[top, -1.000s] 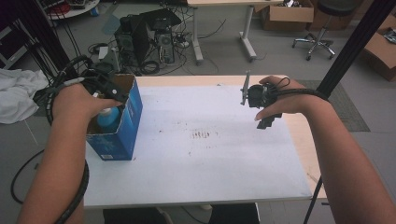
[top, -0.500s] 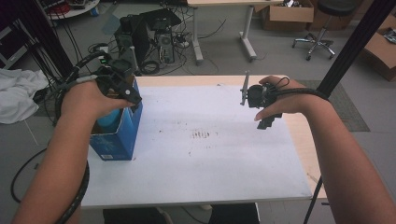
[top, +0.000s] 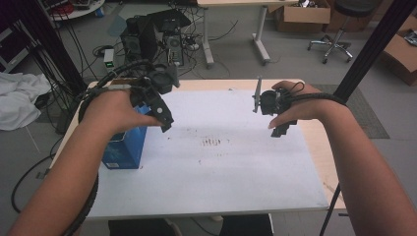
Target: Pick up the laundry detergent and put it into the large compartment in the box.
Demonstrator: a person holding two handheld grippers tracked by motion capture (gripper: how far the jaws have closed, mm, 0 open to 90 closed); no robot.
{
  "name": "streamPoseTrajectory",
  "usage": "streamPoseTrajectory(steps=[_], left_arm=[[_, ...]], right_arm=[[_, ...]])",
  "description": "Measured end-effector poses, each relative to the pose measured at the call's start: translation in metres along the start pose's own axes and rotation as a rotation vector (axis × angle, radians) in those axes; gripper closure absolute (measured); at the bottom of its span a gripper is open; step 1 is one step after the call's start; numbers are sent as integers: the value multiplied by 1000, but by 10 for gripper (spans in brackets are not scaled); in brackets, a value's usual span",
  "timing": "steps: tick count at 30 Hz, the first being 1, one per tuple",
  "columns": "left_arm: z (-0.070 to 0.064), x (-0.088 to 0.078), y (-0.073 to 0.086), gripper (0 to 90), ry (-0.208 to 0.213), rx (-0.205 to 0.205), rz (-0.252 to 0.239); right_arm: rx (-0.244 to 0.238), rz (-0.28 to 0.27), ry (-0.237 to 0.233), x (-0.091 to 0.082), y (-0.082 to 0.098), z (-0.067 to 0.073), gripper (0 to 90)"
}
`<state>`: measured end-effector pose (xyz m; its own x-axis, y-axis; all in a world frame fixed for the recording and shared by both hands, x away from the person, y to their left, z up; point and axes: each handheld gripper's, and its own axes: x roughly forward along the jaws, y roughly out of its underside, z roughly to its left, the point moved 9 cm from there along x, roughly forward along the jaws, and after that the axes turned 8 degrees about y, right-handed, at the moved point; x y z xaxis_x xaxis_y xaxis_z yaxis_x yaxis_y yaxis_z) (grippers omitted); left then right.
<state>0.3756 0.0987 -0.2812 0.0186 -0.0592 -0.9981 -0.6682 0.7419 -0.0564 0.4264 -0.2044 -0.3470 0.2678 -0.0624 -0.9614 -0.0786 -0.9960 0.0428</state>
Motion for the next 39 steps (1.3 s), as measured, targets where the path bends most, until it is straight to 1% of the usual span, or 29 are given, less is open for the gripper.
streamPoseTrajectory(steps=[1, 3, 5, 6, 9, 11, 12, 15, 17, 19, 21, 23, 25, 30, 32, 34, 35, 39], left_arm=[[-4, 1, -2, 1, -2, 25, 3], [-13, 2, -4, 1, 10, 72, 4], [-21, 5, -4, 1, 37, 123, 12], [-24, 6, -4, 1, 36, 156, 13], [-32, 9, -5, 1, 40, 231, 13], [-34, 11, -3, 1, 26, 275, 32], [-35, 12, -2, 1, 25, 306, 42], [-39, 15, -2, 1, 50, 370, 43], [-40, 17, -2, 1, 59, 413, 49], [-40, 18, -3, 1, 68, 443, 41], [-38, 19, -4, 1, 66, 463, 42], [-33, 21, -4, 1, 40, 446, 70], [-30, 24, -4, 1, 28, 462, 78], [-34, 25, -6, 1, 61, 487, 65], [-36, 24, -7, 1, 63, 502, 56], [-38, 24, -7, 1, 73, 502, 64], [-38, 24, -7, 1, 69, 510, 66], [-39, 23, -8, 1, 70, 511, 60]], right_arm=[[-3, 1, 0, 0, 0, 0, 159], [-6, -1, -1, -1, 0, 1, 159], [-9, 0, -1, -1, 0, 1, 160], [-11, 0, -2, -1, -1, 2, 159], [-12, 2, -6, -3, -1, 2, 159], [-9, -7, -5, -4, -2, 2, 159], [-9, -9, -6, -5, -2, 2, 159], [-13, -12, -8, -5, -3, 3, 159], [-14, -13, -10, -6, -2, 4, 159], [-18, -8, -10, -6, -1, 5, 159], [-16, -9, -12, -6, -1, 6, 159], [-16, -9, -12, -6, 0, 5, 159], [-14, -7, -13, -5, 1, 4, 159], [-17, -9, -14, -5, 1, 3, 159], [-17, -10, -12, -4, 1, 3, 160], [-18, -8, -13, -5, 1, 3, 159], [-17, -11, -13, -5, 1, 3, 159], [-16, -12, -13, -5, 1, 3, 159]])
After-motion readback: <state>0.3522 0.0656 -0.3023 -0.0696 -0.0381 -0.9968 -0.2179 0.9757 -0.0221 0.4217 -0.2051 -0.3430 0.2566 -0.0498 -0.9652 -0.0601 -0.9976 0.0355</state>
